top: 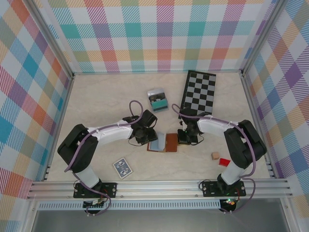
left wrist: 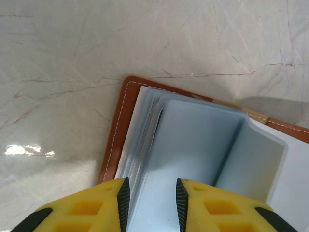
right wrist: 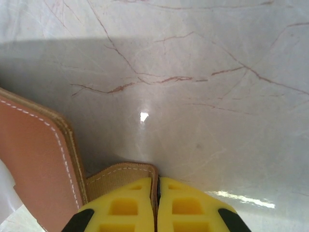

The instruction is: Take the credit cards out of the card holder

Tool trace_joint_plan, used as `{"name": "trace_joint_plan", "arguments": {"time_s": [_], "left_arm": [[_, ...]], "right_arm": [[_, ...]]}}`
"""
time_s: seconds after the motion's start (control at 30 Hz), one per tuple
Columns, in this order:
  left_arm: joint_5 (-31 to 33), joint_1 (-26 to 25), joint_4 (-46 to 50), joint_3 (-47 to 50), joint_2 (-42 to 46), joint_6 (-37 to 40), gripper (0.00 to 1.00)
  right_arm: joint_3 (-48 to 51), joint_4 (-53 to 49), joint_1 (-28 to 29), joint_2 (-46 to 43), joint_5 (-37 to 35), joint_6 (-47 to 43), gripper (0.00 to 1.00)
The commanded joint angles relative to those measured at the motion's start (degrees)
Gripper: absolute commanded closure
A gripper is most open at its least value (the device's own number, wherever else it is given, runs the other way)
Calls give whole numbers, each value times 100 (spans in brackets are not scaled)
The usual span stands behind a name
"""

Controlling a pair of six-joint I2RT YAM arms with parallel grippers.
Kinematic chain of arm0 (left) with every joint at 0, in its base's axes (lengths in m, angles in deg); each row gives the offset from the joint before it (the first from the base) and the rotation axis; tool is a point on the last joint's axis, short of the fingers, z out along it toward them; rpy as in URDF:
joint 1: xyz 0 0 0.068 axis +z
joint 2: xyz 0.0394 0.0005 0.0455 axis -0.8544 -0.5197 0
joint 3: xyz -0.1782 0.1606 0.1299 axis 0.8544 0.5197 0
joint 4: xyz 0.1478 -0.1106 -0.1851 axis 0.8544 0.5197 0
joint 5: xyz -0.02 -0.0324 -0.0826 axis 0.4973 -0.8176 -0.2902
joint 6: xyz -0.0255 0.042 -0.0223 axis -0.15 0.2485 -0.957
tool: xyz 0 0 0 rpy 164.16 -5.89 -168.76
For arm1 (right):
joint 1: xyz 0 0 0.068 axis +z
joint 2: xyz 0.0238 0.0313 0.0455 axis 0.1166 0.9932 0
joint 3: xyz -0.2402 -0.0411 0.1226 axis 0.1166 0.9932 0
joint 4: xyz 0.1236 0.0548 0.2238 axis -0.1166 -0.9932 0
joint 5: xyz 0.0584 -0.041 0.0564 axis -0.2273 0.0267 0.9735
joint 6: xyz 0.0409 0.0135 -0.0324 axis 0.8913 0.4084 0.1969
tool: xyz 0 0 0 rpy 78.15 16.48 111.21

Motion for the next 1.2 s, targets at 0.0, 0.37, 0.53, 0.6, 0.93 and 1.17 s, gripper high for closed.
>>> {"name": "trace_joint_plan", "arguments": {"time_s": [0.0, 0.37, 0.53, 0.6, 0.93, 1.17], "left_arm": [[-285, 58, -235, -14, -85, 167, 67], [-243, 67, 63, -256, -381, 280, 61], [-199, 62, 93, -265, -297, 316, 58], [-121, 71, 182, -281, -251, 330, 58], [-34, 64, 387, -388, -278, 519, 60], [-344, 51, 273, -432, -406, 507, 68]], "right_arm": [[-159, -291, -20, 223, -57, -1, 99], [-406, -392, -29, 539, -90, -226, 99], [-477, -410, -29, 603, -87, -248, 99], [-498, -409, -29, 621, -95, -263, 99], [-648, -374, -29, 818, -18, -309, 99], [-624, -304, -33, 862, 37, -302, 99]]}}
